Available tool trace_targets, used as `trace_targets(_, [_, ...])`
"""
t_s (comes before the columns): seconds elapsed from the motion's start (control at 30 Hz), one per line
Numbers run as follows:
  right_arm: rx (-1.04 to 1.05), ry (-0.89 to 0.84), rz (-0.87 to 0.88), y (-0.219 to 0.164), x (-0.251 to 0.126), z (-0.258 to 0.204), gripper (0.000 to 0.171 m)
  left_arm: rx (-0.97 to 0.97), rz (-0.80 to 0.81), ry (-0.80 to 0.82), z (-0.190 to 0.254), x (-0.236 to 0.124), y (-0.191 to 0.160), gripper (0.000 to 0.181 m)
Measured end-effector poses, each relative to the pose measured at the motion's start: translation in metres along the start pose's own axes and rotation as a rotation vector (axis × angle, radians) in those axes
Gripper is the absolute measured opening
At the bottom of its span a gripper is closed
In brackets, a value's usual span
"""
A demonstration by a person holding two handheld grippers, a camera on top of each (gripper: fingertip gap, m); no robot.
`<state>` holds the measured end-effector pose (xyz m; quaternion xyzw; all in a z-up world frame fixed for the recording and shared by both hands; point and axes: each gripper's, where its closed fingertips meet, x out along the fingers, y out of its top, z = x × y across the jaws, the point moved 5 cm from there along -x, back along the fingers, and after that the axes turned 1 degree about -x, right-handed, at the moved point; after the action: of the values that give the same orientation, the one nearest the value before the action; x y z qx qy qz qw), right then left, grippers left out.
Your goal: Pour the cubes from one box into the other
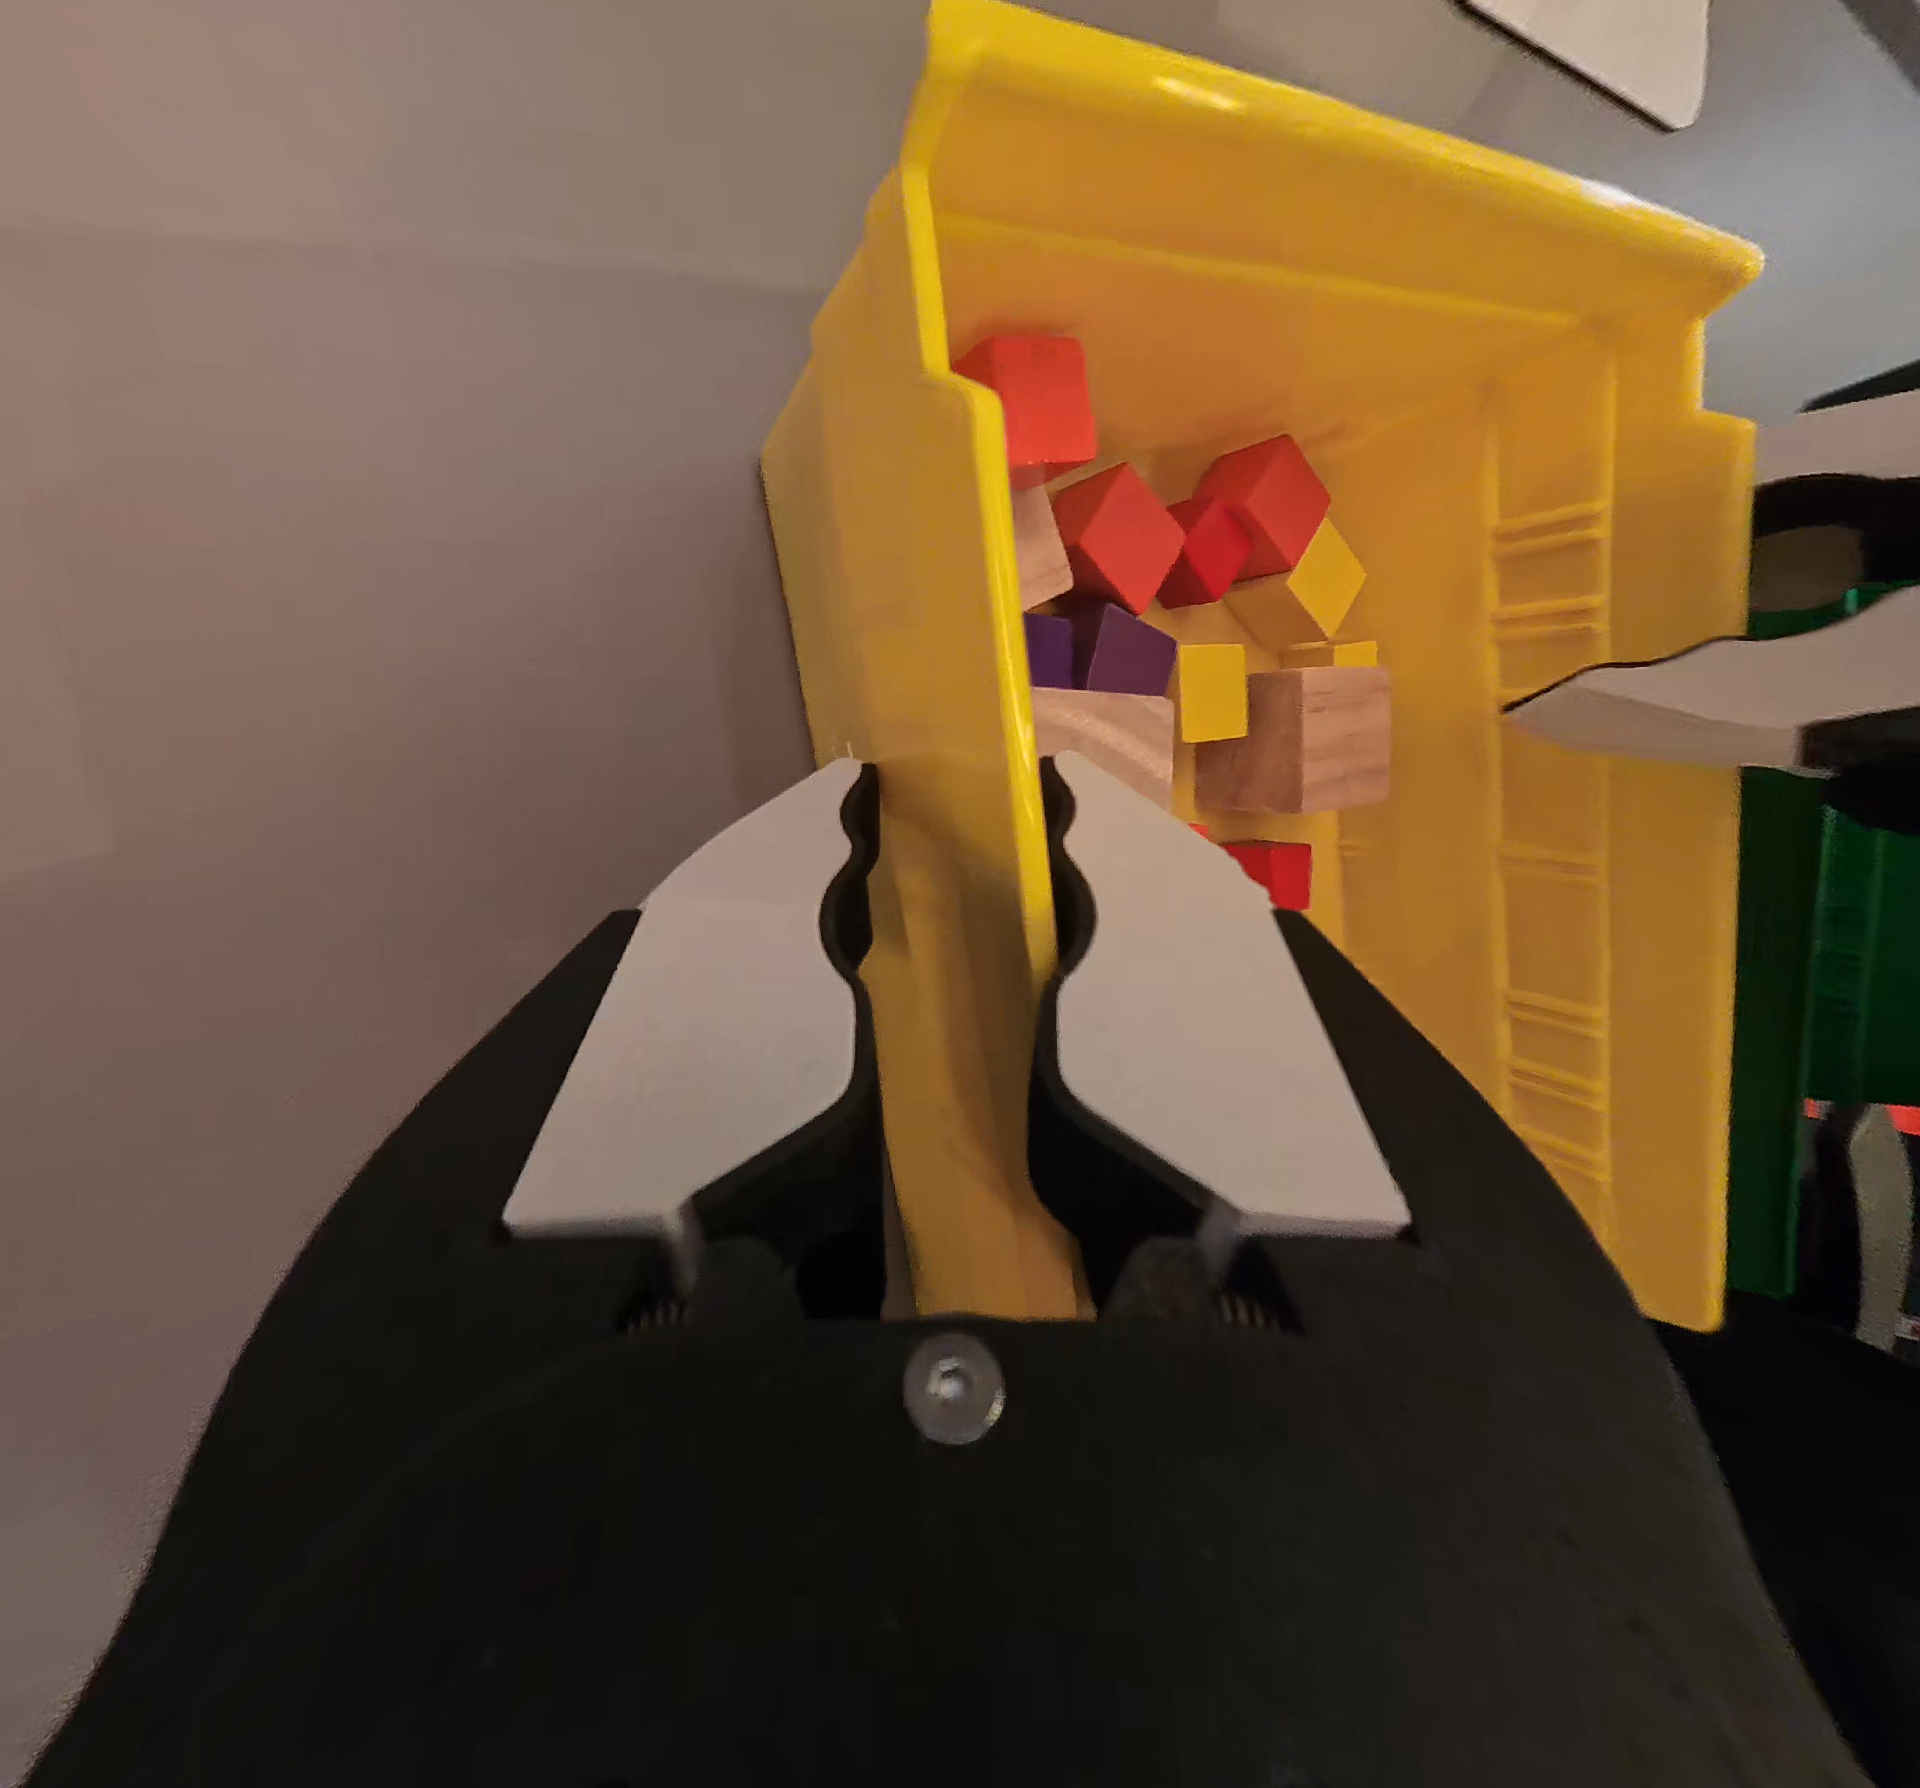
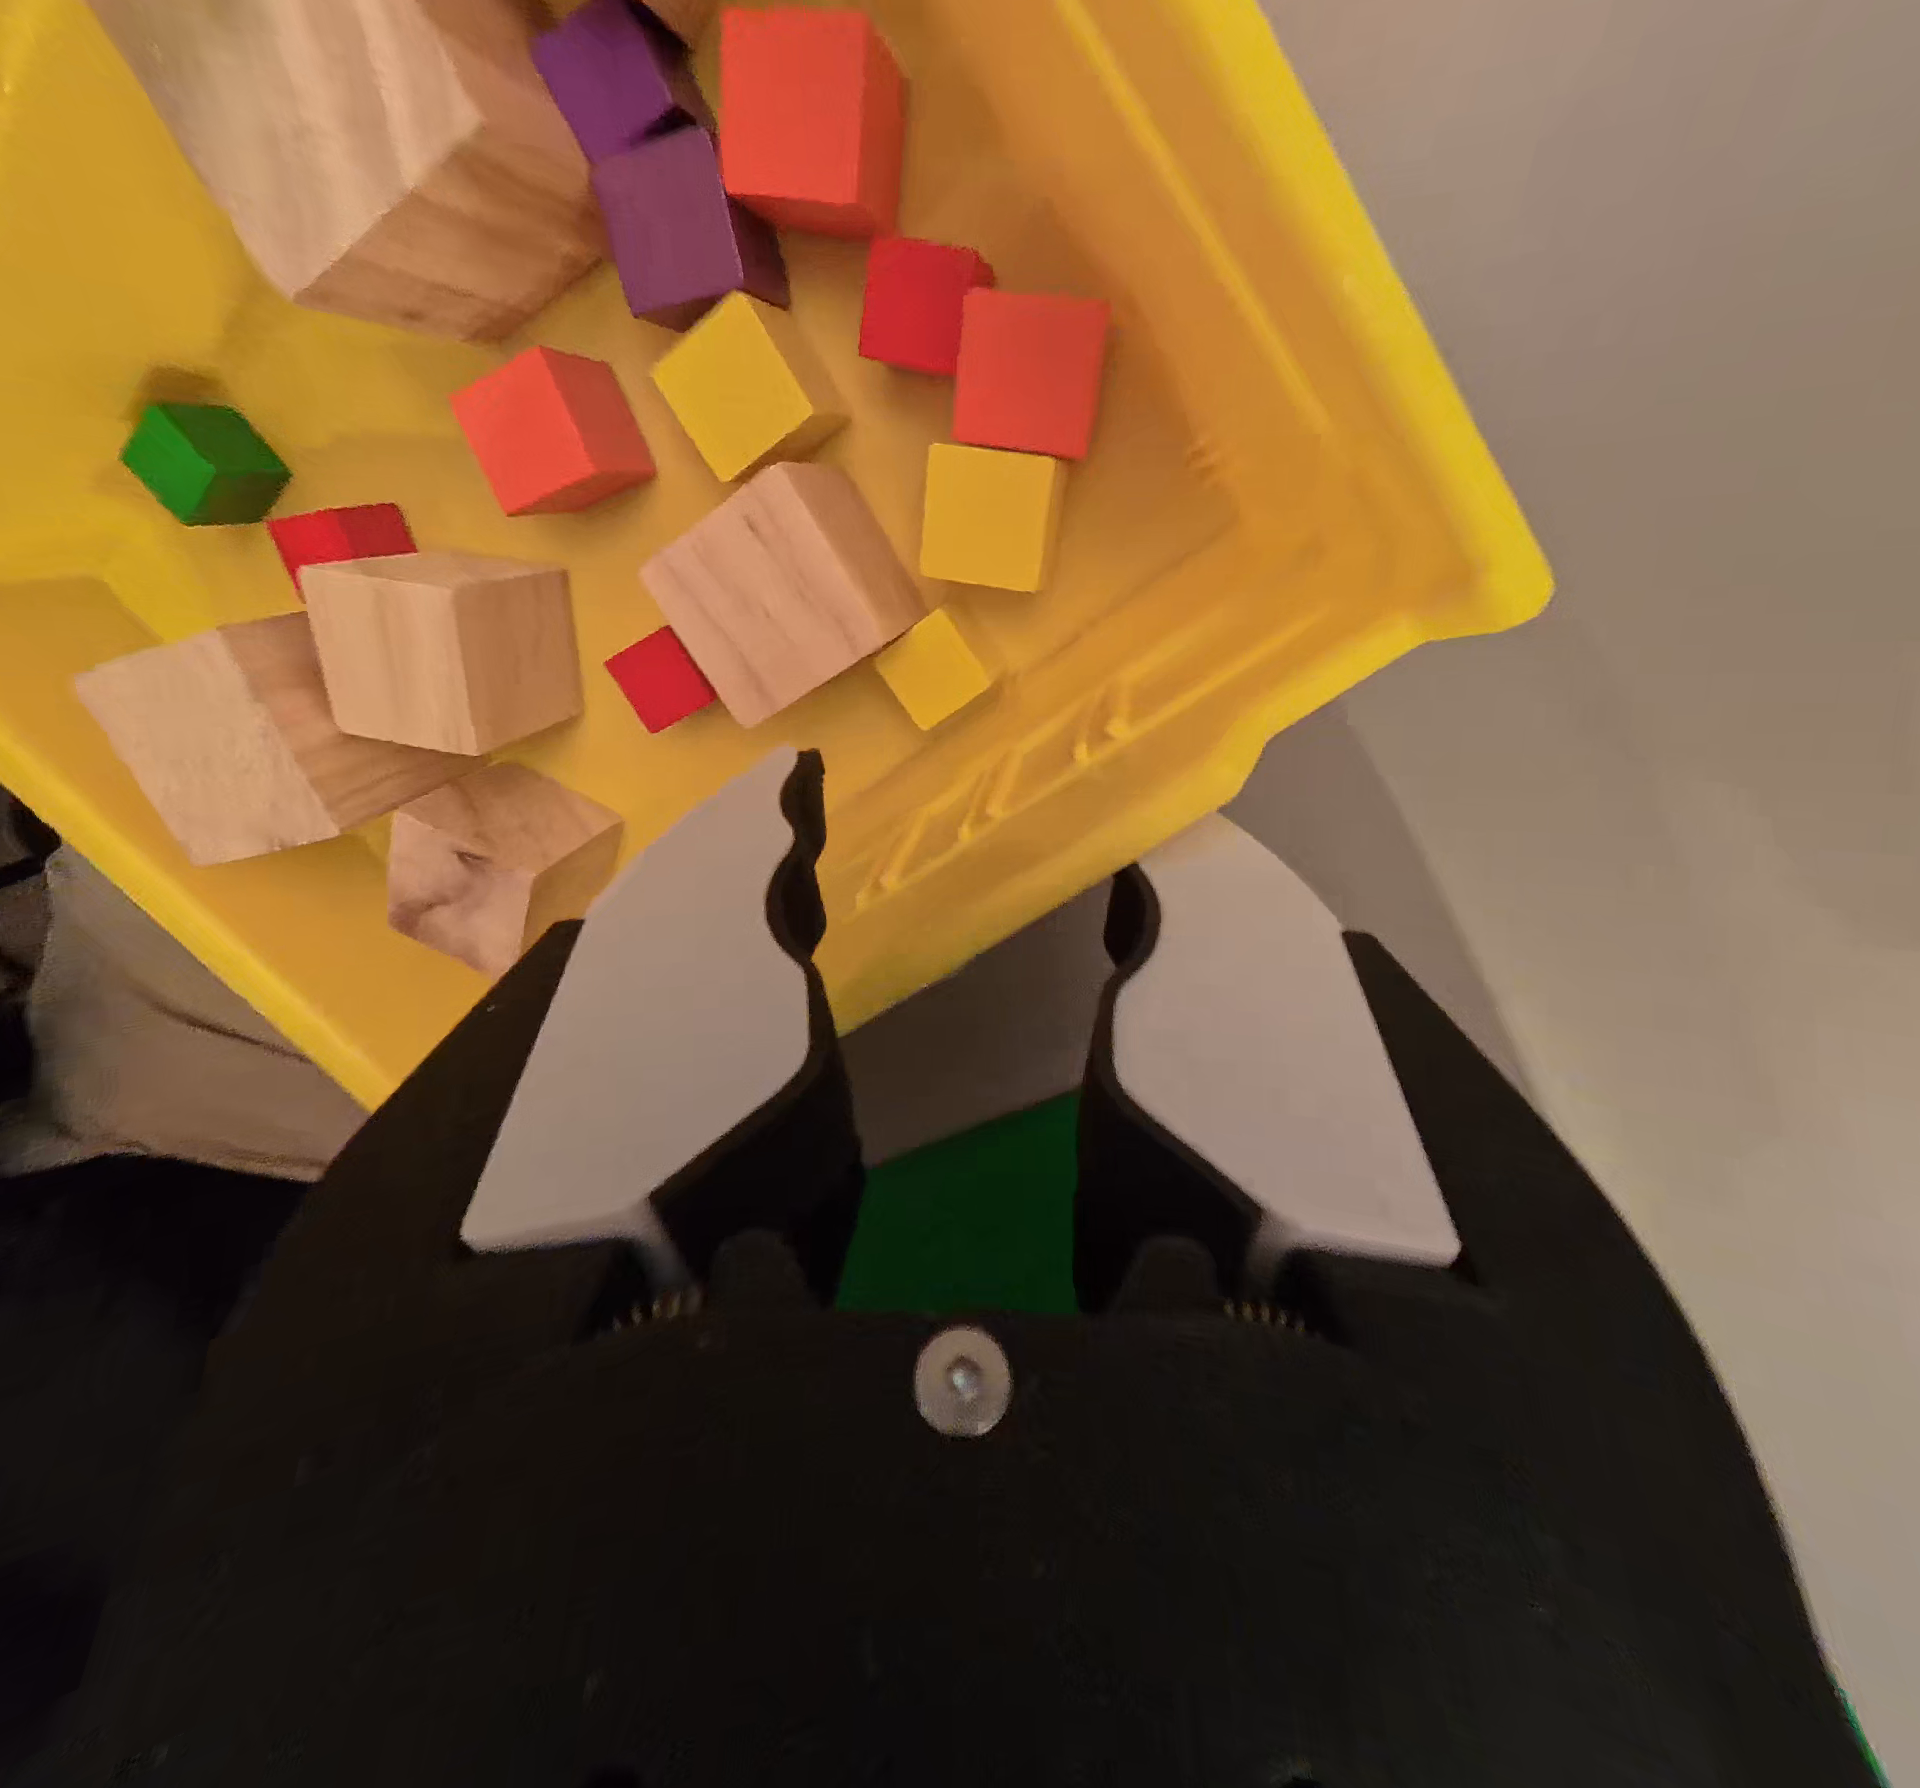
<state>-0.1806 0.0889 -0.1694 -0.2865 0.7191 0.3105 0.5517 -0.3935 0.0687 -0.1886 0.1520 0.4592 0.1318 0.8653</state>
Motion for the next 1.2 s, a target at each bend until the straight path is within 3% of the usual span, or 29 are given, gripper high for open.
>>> trace_targets(0.03, [0.014,0.017,-0.026,-0.001,0.002,0.001,0.049,-0.006,0.005,-0.023,0.001,0.000,0.000,0.032])
trace_targets(0.2, [0.048,0.126,-0.022,0.004,0.003,0.000,0.039,0.031,-0.047,-0.012,0.000,-0.001,-0.006,0.034])
trace_targets(0.4, [0.090,0.211,0.053,0.007,-0.002,0.009,0.014,0.113,-0.081,0.085,0.001,-0.003,-0.006,0.028])
trace_targets(0.9, [0.082,0.219,0.162,0.006,-0.035,0.027,0.011,0.187,-0.006,0.121,0.031,-0.019,0.017,0.023])
trace_targets(1.2, [0.066,0.203,0.188,-0.001,-0.040,0.033,0.010,0.072,0.092,-0.025,0.031,-0.009,0.022,0.028])
